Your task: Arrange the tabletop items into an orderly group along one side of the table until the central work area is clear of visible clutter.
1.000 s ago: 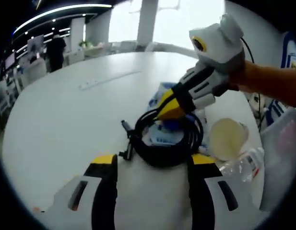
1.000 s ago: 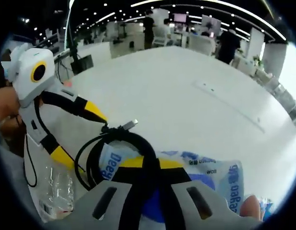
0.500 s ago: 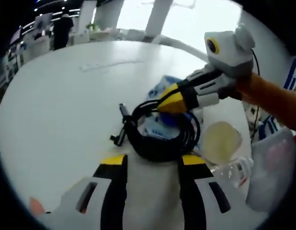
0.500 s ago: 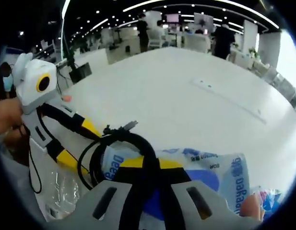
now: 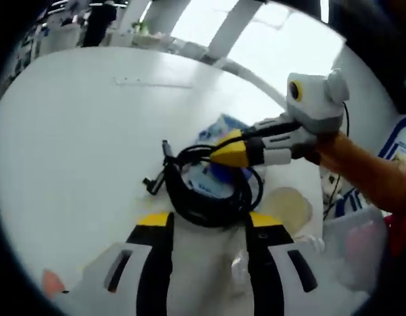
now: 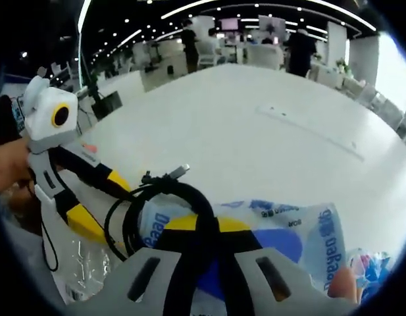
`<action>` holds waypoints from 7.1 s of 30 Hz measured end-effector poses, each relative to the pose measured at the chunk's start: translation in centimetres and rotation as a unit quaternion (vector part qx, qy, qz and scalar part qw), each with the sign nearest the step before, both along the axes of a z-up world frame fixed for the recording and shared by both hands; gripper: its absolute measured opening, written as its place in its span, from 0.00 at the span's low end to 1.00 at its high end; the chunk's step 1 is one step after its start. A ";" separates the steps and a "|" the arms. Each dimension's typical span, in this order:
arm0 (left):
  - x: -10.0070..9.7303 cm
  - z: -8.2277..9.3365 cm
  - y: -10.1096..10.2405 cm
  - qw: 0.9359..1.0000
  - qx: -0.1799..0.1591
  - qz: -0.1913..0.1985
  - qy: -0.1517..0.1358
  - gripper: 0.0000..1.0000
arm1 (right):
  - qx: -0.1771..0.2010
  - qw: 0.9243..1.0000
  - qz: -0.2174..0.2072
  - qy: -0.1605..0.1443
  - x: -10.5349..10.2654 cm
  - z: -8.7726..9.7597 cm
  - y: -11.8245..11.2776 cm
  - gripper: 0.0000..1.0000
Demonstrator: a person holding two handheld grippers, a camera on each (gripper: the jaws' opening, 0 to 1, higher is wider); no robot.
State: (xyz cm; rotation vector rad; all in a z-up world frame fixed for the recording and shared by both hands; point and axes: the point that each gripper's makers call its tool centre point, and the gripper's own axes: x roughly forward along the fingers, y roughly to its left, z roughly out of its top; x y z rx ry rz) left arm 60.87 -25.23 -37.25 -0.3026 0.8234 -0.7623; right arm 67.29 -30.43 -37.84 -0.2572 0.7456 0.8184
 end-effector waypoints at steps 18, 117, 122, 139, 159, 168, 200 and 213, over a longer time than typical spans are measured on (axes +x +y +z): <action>0.3 0.6 0.6 0.995 -0.077 0.044 0.038 0.43 | 0.004 1.000 -0.003 0.000 0.0 0.1 0.2 0.08; -2.1 7.3 -15.4 0.999 -0.008 -0.038 -0.028 0.04 | -0.015 0.992 -0.110 -0.063 -7.0 9.0 -18.2 0.05; -2.5 6.8 -17.1 0.998 0.001 -0.056 -0.025 0.04 | -0.019 0.991 -0.123 -0.056 -7.6 8.6 -20.0 0.05; -3.6 2.9 -19.8 0.993 0.064 -0.101 -0.004 0.04 | -0.032 0.990 -0.140 -0.001 -9.5 4.8 -22.5 0.05; -3.6 -0.7 -20.1 0.978 0.174 -0.116 0.023 0.06 | -0.031 0.986 -0.153 0.057 -9.5 0.3 -23.0 0.05; -3.3 -1.6 -19.7 0.973 0.197 -0.116 0.032 0.08 | -0.037 0.985 -0.153 0.065 -9.2 -0.3 -22.7 0.05; -2.7 -2.1 -19.0 0.968 0.218 -0.121 0.034 0.09 | -0.043 0.982 -0.152 0.106 -10.2 -1.7 -22.0 0.06; -2.6 -2.0 -18.3 0.966 0.224 -0.122 0.030 0.09 | -0.038 0.985 -0.135 0.103 -10.3 -1.6 -21.1 0.08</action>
